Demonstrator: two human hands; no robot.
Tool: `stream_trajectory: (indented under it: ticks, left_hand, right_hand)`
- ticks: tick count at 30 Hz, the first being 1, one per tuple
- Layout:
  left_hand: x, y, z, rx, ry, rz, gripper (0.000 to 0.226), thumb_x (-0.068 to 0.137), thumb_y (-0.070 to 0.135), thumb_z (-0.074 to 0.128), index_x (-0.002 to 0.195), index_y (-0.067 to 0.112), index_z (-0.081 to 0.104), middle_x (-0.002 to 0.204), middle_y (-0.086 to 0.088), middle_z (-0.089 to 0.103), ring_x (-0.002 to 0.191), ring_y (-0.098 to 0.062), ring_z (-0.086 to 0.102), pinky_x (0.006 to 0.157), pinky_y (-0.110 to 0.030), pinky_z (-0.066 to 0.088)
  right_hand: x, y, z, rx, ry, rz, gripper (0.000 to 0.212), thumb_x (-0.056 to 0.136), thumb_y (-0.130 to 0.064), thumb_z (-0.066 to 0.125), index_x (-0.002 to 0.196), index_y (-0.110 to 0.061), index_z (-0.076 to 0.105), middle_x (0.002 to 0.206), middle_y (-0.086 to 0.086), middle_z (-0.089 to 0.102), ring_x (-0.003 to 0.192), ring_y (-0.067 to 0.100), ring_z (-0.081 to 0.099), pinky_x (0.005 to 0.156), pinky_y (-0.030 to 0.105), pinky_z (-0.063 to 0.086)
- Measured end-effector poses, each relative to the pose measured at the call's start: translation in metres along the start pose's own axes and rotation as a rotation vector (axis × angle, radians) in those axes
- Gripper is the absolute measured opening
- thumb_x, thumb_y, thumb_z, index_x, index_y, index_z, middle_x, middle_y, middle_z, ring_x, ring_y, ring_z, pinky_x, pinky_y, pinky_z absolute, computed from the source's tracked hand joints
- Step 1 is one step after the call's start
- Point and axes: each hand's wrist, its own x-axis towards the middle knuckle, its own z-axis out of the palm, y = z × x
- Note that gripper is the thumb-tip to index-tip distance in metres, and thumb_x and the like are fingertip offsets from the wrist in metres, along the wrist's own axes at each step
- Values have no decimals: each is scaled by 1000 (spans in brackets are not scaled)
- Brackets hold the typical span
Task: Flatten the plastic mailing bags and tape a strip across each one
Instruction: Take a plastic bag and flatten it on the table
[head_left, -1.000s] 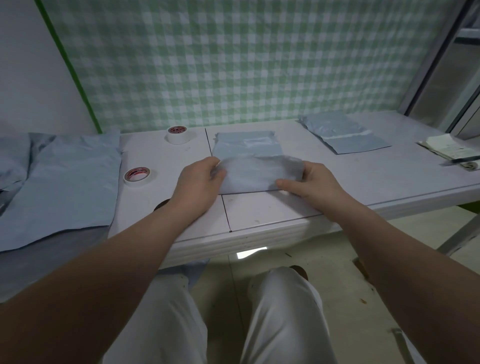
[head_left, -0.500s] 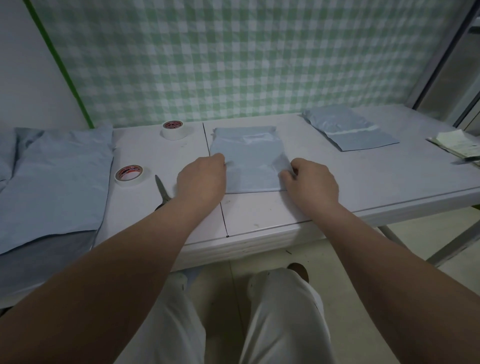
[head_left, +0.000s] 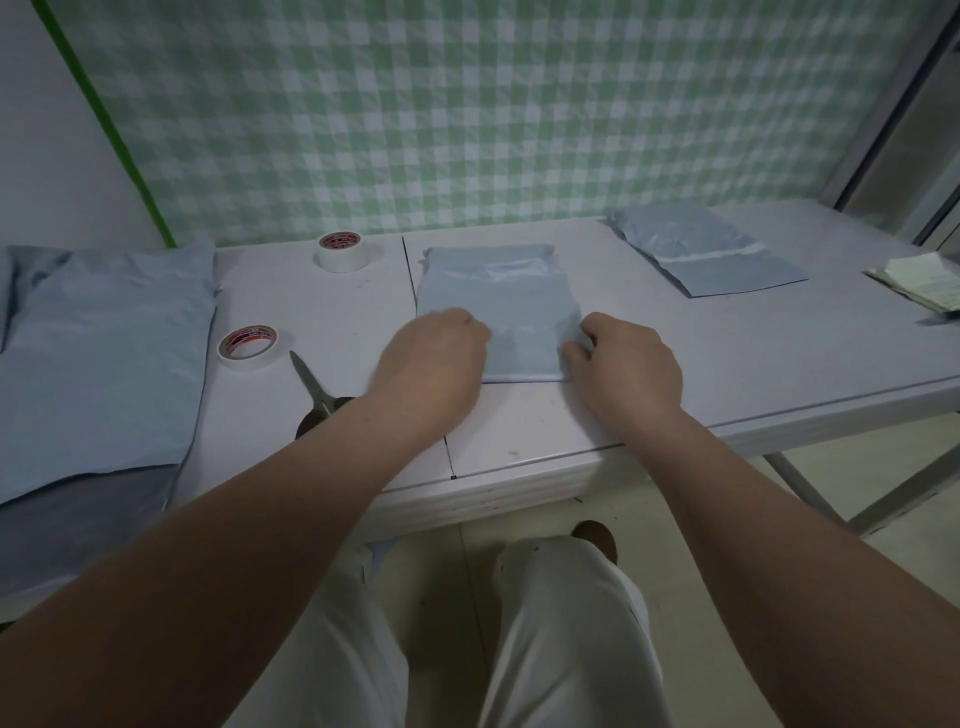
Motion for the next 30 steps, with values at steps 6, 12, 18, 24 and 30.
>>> stream_trajectory:
  ticks: [6,12,18,24,30]
  left_hand:
    - [-13,5,8,25,-307,-48,56,99,48,13,147,19,16,155,-4,15,139,-25,19,111,-45,21]
    - [-18,7,7,14,-351,-107,62,96,57,8,151,30,0,160,1,-3,146,-29,0,117,-48,6]
    - [-18,9,6,10,-354,-135,62,95,58,7,151,32,-1,160,1,-5,146,-30,-3,117,-49,3]
    - [-19,10,5,-9,-353,-149,61,96,58,7,151,33,0,160,1,-6,146,-29,-5,117,-48,0]
    - [-19,10,5,-11,-354,-164,61,96,58,7,151,34,-1,160,2,-7,146,-29,-6,117,-49,-2]
  right_hand:
    - [-2,-2,2,53,40,46,34,90,-23,46,60,-17,31,62,-1,39,64,26,40,47,29,20]
    - [-2,-3,3,46,71,61,32,89,-22,46,61,-15,32,61,0,39,58,22,37,47,29,20]
    - [1,-4,4,-3,44,66,29,92,-24,45,66,-14,38,64,-2,40,68,26,44,52,31,24]
    - [2,-4,3,-24,30,79,31,94,-26,44,65,-15,37,66,-1,41,70,26,43,51,31,23]
    - [2,-6,3,-32,22,90,34,94,-26,44,63,-15,34,64,-3,38,69,27,42,47,29,19]
